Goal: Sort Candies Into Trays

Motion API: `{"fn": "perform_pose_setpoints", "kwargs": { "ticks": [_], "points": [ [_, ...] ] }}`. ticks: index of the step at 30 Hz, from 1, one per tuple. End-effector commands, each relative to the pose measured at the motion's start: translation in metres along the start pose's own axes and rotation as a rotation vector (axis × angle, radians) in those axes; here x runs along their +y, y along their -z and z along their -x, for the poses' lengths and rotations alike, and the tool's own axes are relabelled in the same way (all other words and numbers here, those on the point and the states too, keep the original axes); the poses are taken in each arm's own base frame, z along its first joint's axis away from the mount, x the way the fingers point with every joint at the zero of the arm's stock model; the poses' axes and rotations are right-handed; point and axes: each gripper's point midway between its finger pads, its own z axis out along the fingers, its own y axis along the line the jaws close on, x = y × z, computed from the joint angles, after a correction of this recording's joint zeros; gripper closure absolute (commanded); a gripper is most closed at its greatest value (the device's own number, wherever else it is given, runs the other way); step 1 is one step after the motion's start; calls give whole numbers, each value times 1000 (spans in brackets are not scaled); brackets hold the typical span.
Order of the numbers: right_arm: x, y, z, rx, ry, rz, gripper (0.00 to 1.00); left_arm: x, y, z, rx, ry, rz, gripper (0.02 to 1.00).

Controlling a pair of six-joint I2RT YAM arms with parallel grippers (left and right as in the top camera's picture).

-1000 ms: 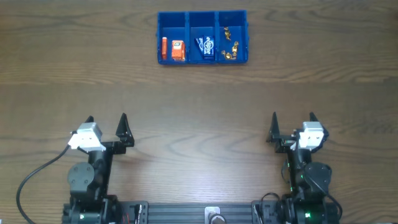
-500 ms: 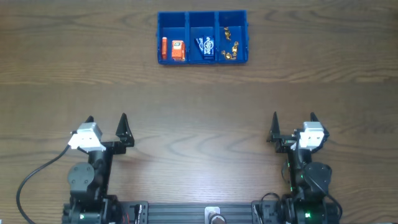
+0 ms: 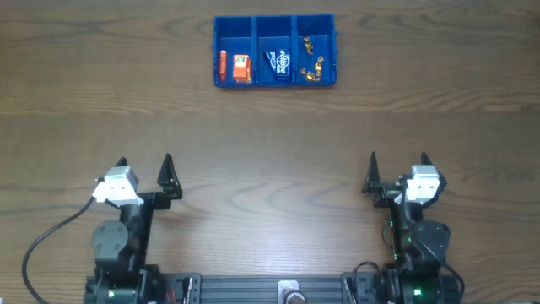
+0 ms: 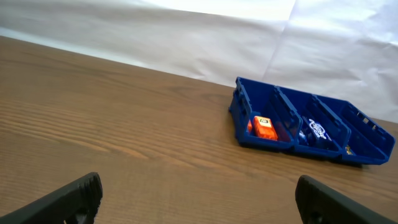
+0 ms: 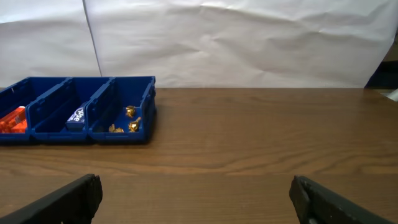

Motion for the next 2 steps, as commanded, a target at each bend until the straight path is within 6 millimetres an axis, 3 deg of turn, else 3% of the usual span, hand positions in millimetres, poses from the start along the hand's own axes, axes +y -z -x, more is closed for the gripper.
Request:
{"fn": "perform_pose_setpoints", "kwargs": {
  "ticks": [1,2],
  "points": [
    [-4,0,0,-3,15,-22,3,3,-1,-16,50,-17,5,20],
    [-4,0,0,-3,15,-22,3,3,-1,-16,50,-17,5,20]
  ]
}}
